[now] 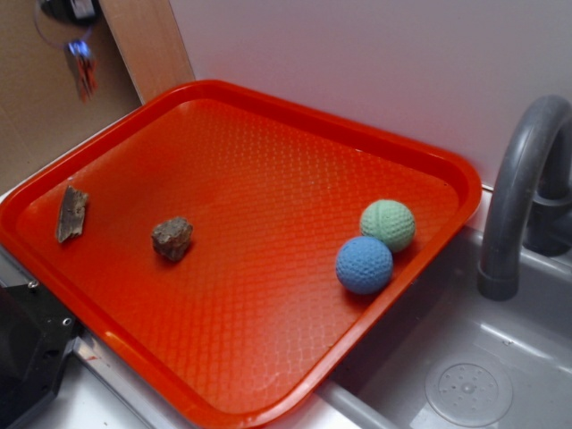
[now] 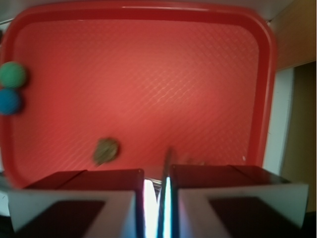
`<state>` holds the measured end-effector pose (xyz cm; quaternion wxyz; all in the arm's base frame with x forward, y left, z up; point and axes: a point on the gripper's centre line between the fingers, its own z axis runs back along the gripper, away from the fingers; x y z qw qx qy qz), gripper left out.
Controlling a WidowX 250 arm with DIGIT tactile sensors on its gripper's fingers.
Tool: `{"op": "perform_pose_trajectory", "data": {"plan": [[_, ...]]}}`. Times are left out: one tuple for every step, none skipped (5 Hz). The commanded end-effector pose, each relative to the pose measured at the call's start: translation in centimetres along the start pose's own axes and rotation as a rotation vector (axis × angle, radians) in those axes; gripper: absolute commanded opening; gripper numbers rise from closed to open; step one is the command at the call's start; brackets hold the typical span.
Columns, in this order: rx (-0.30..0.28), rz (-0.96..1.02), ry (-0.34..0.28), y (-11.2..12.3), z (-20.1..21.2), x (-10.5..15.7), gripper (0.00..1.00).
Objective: Grab the silver keys.
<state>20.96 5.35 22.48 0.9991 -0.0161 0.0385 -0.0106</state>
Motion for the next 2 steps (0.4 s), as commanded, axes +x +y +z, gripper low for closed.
{"op": "perform_pose_trajectory", "data": {"plan": [[0.150, 0.044, -0.055, -2.84, 3.99, 1.43, 0.00], [0.108, 0.039, -0.065, -2.79, 3.54, 1.24, 0.00]]}}
